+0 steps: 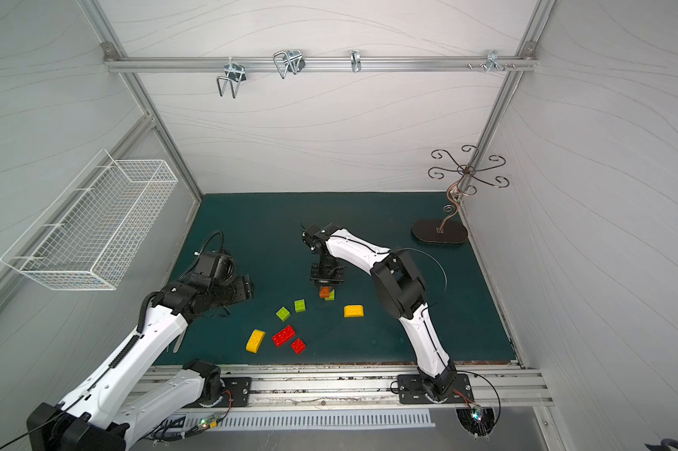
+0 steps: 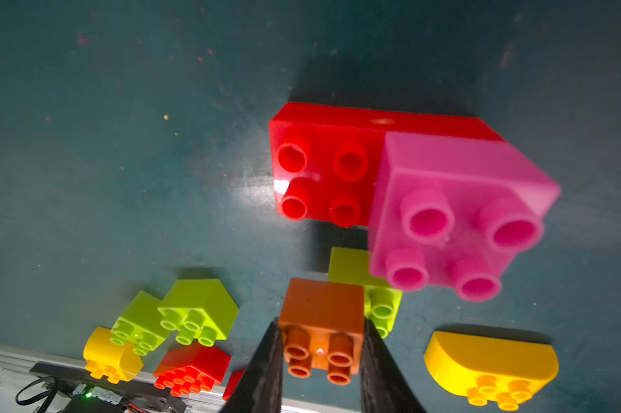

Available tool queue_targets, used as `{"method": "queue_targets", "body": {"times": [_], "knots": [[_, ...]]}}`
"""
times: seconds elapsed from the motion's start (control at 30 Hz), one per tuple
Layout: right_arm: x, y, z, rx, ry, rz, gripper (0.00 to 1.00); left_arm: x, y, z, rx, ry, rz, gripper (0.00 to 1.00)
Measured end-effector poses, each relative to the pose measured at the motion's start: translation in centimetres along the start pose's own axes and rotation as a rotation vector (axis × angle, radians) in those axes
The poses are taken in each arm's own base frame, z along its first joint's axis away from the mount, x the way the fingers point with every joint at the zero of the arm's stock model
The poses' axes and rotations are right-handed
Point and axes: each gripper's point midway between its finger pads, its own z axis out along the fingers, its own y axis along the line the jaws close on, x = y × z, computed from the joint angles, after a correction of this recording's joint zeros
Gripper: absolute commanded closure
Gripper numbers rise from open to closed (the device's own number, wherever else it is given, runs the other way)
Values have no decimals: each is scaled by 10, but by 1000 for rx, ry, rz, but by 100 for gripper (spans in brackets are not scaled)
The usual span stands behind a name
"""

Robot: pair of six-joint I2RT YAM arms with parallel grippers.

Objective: Assemble the letter s with lego
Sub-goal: Assemble the lego brick with the lego brick.

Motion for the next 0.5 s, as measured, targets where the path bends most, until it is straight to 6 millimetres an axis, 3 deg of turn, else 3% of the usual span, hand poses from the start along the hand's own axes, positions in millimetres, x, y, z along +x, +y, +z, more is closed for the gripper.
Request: {"method": "queue_targets", "body": {"times": [0.5], "knots": [[-1, -1, 0, 5, -5, -6, 53, 0, 0, 0, 0, 0, 0, 26]]}}
